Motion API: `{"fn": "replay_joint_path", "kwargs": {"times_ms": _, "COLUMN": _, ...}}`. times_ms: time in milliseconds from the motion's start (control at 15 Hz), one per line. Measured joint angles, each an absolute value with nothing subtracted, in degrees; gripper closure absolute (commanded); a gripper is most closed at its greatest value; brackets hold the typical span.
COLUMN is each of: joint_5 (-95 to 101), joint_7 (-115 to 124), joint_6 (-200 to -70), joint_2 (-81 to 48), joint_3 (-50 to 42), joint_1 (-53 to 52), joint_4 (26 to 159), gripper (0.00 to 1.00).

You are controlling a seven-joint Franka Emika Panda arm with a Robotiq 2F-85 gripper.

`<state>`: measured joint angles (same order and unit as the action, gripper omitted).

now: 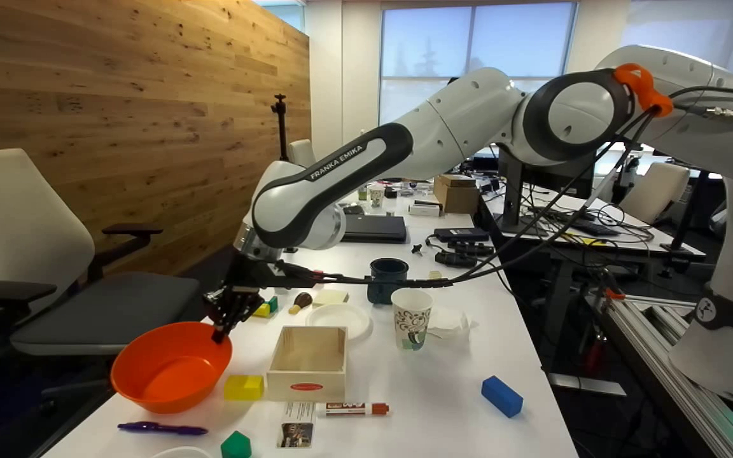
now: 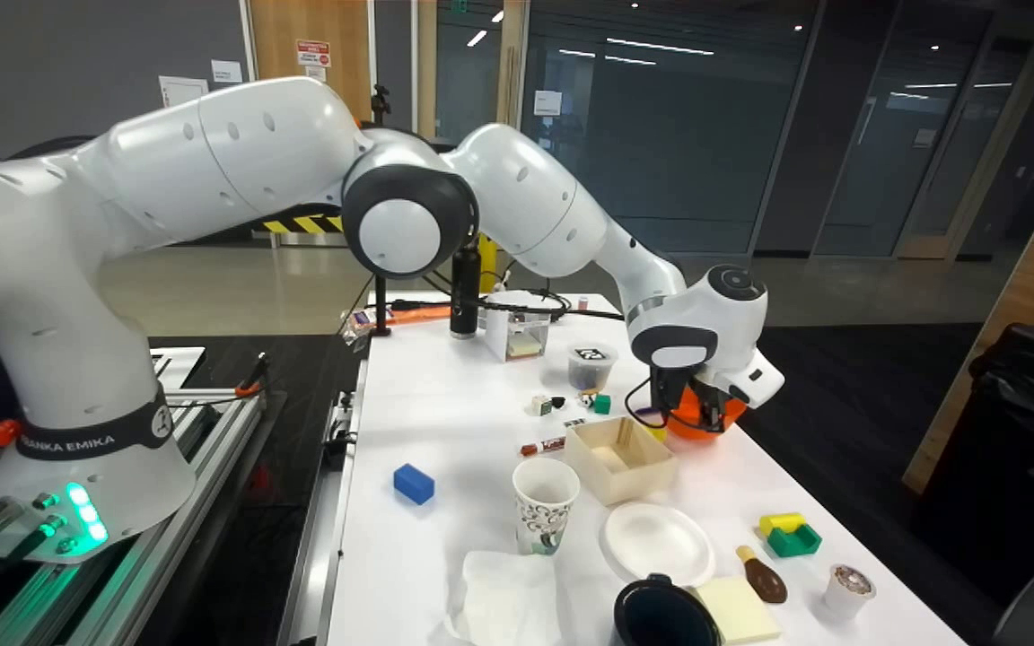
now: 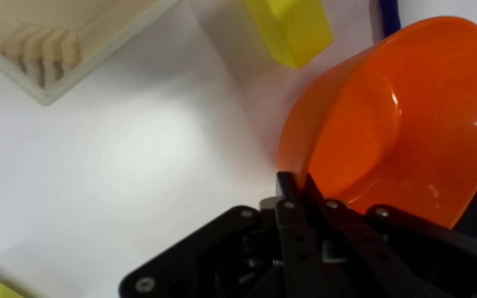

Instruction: Move the bowl to the right

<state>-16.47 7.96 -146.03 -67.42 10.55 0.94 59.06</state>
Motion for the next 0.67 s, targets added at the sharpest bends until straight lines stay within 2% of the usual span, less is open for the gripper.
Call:
{"fn": "replay_joint_path", "kwargs": {"times_ms": 600, "joint_5": -16.4, "joint_7": 8.5, "joint_6": -146.1, "joint_2": -67.5, "joint_3": 10.0, "joint_1": 0.5, "joint_4": 58.1, "gripper": 0.05}}
{"fn": "replay_joint_path", "kwargs": {"times_ms": 667, "joint_5": -16.2, "joint_7": 8.4, "joint_6": -146.1, "joint_2": -67.3, "joint_3": 9.7, "joint_1": 0.2, "joint_4": 58.0, "gripper": 0.01}}
